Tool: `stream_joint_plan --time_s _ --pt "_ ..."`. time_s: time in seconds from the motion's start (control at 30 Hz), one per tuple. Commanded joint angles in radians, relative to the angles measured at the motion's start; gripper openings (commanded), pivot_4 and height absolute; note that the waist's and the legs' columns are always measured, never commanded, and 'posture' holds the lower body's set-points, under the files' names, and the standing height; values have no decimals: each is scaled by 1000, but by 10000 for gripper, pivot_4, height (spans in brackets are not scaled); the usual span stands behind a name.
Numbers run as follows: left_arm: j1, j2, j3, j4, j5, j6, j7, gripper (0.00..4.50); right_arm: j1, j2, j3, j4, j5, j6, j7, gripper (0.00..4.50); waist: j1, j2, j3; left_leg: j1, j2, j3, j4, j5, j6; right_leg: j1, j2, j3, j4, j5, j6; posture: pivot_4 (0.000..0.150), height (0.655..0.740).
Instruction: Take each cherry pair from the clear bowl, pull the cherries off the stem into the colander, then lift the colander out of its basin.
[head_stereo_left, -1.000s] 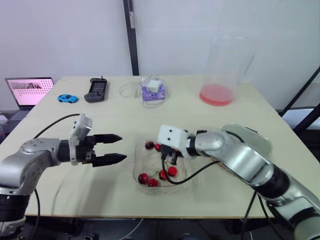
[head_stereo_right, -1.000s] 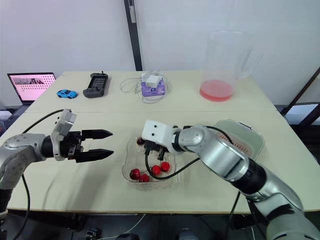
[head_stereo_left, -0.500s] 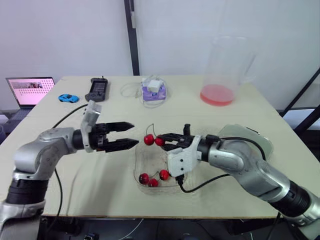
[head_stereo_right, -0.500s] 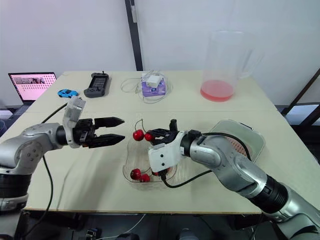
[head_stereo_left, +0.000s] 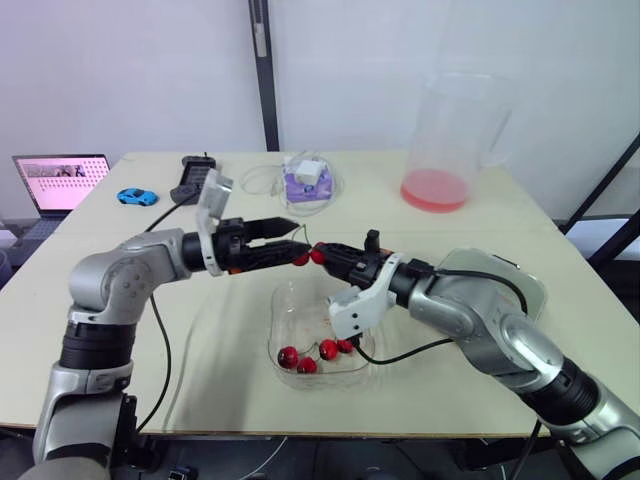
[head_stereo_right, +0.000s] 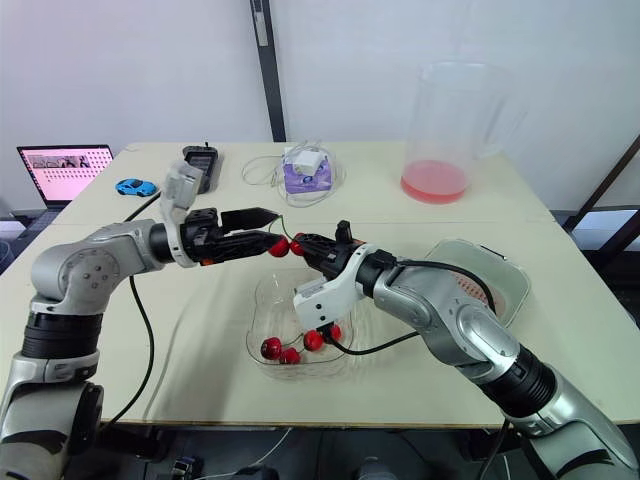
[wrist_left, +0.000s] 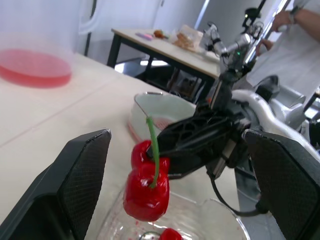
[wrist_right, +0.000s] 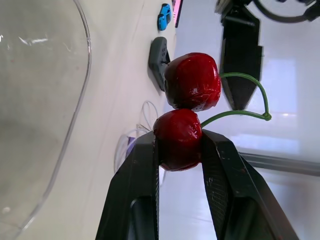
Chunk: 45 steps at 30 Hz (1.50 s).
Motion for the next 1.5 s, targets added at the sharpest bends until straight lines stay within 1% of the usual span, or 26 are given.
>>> stream_joint_plan --time_s 0.03,0.17,0.43,0.53,0.63,0.7,0.77,0.8,0.9,1.03,1.1,1.13,1.17,1.23,1.3,1.37,1.4,1.47,1.5 --pt "-50 5 -5 3 14 -9 1 45000 18 20 -38 -31 -24 -24 9 8588 0 0 0 0 0 0 0 0 0 0 0 0 0 0 0 1500 7332" --pt "-72 -2 -26 12 23 2 -2 45000 33 33 -51 -36 -20 -53 28 8588 0 0 0 0 0 0 0 0 0 0 0 0 0 0 0 1500 7332" --pt "-71 22 -64 -4 27 32 -30 45000 50 56 -72 -38 -6 -101 62 8588 0 0 0 0 0 0 0 0 0 0 0 0 0 0 0 1500 7332" --pt "-70 21 -70 -6 29 39 -30 37634 49 69 -77 -34 -5 -115 69 8378 0 0 0 0 0 0 0 0 0 0 0 0 0 0 0 1500 7332" --pt "-69 27 -84 -1 45 34 -38 22118 47 82 -82 -28 -4 -129 73 8378 0 0 0 0 0 0 1 0 0 0 0 0 0 0 0 1500 7332" --pt "-70 27 -86 3 49 32 -40 12556 45 87 -86 -24 -7 -139 73 8378 0 0 0 0 0 0 1 0 0 0 0 0 0 0 0 1500 7332" --pt "-73 25 -83 6 45 34 -41 1550 44 90 -89 -21 -10 -146 74 8378 0 0 0 0 0 0 1 0 0 0 0 0 0 0 0 1500 7332" --pt "-74 25 -82 7 43 35 -41 662 44 92 -90 -20 -10 -148 75 8378 0 0 0 0 0 0 1 0 0 0 0 0 0 0 0 1500 7332" --pt "-72 28 -84 4 40 42 -44 662 46 95 -92 -19 -8 -150 81 8378 0 0 0 0 0 0 1 0 0 0 0 0 0 0 0 1500 7332" --pt "-69 28 -81 1 36 50 -47 662 75 120 -114 -33 72 -84 134 8378 0 0 0 0 0 0 1 0 0 1 0 0 0 0 0 1500 7332" --pt "-68 28 -80 2 38 51 -48 0 82 130 -139 -45 110 -62 148 17487 0 0 0 0 0 0 1 0 0 1 0 0 0 0 0 1500 7332" --pt "-68 28 -80 3 39 50 -49 0 83 134 -146 -48 123 -56 153 20795 0 0 0 0 0 0 1 0 0 1 0 0 0 0 0 1500 7332" --pt "-68 28 -80 3 40 50 -50 0 82 129 -154 -50 128 -52 157 25051 0 0 0 0 0 0 1 0 0 1 0 0 0 0 0 1500 7332" --pt "-67 28 -79 4 40 49 -51 0 92 121 -171 -55 132 -34 163 35778 0 0 0 0 0 0 2 0 0 1 0 0 0 0 0 1500 7332" --pt "-67 19 -73 9 47 26 -46 0 133 98 -195 -74 167 -27 187 44476 1 0 0 0 0 0 2 0 0 1 0 0 0 0 0 1500 7332" --pt "-65 5 -67 18 53 -6 -50 0 190 109 -247 -113 266 47 222 44476 2 0 0 0 0 0 2 0 0 1 0 0 0 0 0 1500 7332" --pt "-59 3 -69 22 57 -25 -63 0 217 128 -286 -137 339 127 247 44476 2 0 0 0 0 0 2 0 1 2 0 0 0 0 0 1500 7332" --pt "-52 4 -72 33 62 -62 -97 0 248 178 -352 -193 487 345 295 44476 1 0 0 0 0 0 3 0 1 2 0 0 0 0 0 1500 7332" --pt "-51 4 -74 37 65 -75 -109 0 249 221 -389 -245 592 519 316 44476 -1 0 0 0 0 -1 3 0 1 2 0 0 0 0 0 1500 7332"
